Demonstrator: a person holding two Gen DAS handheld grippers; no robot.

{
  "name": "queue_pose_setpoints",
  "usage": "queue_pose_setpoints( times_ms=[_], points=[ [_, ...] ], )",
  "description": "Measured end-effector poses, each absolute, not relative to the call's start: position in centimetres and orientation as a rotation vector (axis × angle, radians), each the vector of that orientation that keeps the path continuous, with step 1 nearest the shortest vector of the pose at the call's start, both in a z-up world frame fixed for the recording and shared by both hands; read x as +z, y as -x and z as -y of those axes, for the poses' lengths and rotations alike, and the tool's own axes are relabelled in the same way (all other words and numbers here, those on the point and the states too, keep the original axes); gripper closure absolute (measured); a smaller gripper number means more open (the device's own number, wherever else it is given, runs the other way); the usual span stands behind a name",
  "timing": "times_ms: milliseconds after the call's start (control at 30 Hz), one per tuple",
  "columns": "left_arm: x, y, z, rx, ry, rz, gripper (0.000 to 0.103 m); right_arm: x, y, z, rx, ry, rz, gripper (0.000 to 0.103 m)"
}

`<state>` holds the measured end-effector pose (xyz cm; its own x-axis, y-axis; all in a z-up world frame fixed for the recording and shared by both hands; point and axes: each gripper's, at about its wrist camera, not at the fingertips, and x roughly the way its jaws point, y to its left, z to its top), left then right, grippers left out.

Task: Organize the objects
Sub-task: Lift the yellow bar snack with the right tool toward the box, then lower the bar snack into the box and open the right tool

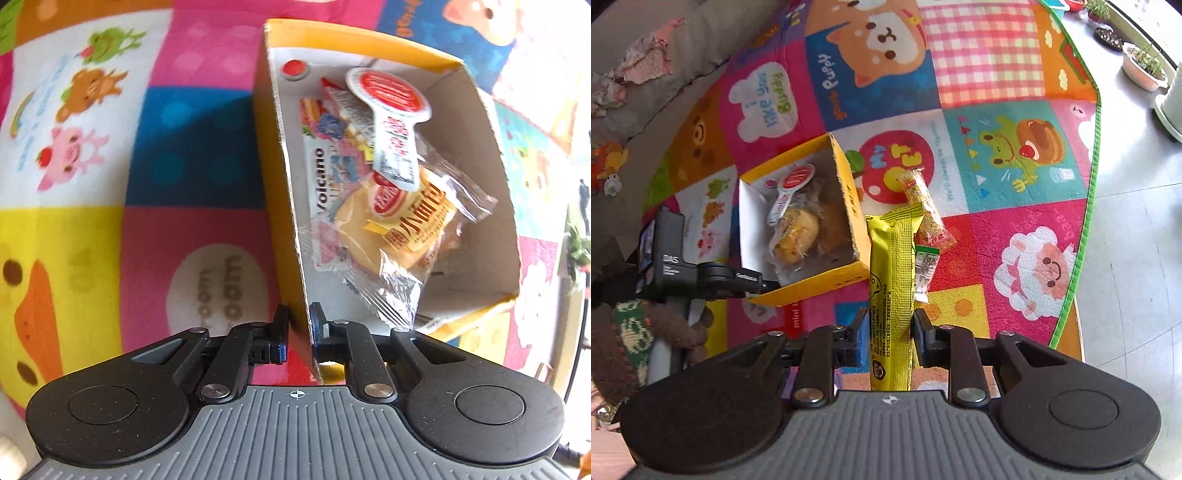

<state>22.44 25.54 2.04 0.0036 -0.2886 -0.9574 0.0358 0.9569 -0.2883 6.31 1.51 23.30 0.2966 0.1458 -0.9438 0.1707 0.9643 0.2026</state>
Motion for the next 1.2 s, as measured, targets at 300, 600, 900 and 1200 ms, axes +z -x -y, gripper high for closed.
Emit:
queue_pose_setpoints(
  times_ms=[300,600,900,1200],
  points=[
    [2.1,-21.9,-27.5,-0.295,0.212,-1.530,0.087,27.0,-5.1,-8.0,0.041,-0.248,-1.231,0.079],
    [1.4,-21.1,-30.9,-0.273,0.329,-1.522,0.085,29.3,-7.4,-12.2,0.087,-0.188,-1.219,0.079],
    [0.4,-19.8,-32.7,-0.302,0.381,-1.510,0.082,27.2,-13.0,-17.7,0.182,-0.084,-1.255,0.079],
    [0.1,-19.9,-33.7,-0.292,0.400,-1.520,0.082,23.2,-19.9,-20.3,0.175,-0.158,-1.304,0.079]
  ],
)
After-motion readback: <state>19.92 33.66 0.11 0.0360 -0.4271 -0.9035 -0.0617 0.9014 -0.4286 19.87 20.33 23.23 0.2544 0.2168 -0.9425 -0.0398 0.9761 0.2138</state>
